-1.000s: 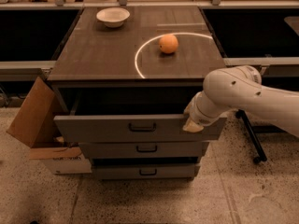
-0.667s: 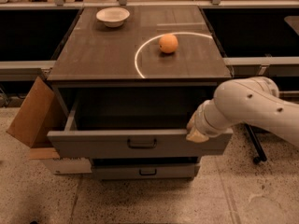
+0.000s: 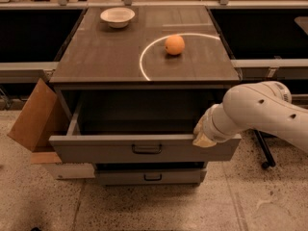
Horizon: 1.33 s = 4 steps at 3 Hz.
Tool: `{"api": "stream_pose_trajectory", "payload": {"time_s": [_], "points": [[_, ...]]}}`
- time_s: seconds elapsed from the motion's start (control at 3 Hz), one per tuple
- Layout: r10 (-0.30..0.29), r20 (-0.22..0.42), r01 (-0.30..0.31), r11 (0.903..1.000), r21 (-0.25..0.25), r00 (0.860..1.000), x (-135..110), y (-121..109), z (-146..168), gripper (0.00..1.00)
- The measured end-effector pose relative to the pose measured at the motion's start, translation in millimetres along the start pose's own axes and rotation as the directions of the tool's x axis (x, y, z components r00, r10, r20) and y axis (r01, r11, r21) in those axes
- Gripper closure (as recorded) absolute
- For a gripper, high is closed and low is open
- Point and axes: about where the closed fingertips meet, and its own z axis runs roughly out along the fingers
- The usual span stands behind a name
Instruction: Open top drawer
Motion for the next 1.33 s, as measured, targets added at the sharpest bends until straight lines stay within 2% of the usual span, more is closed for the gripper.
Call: {"api": "stream_pose_trajectory", "payload": {"time_s": [0.33,0.67,1.0,1.33], "points": [[0.063,0.051,-0.064,0.9975,0.028,0.997,4,28,-6,1.0],[0.143,0.158,-0.153,0.9865,0.058,0.977,2,75,-14,1.0],[0.195,0.225,-0.216,0.9737,0.071,0.955,7,98,-25,1.0],[0.214,0.231,-0.238,0.9678,0.083,0.949,14,101,-32,0.83]]}}
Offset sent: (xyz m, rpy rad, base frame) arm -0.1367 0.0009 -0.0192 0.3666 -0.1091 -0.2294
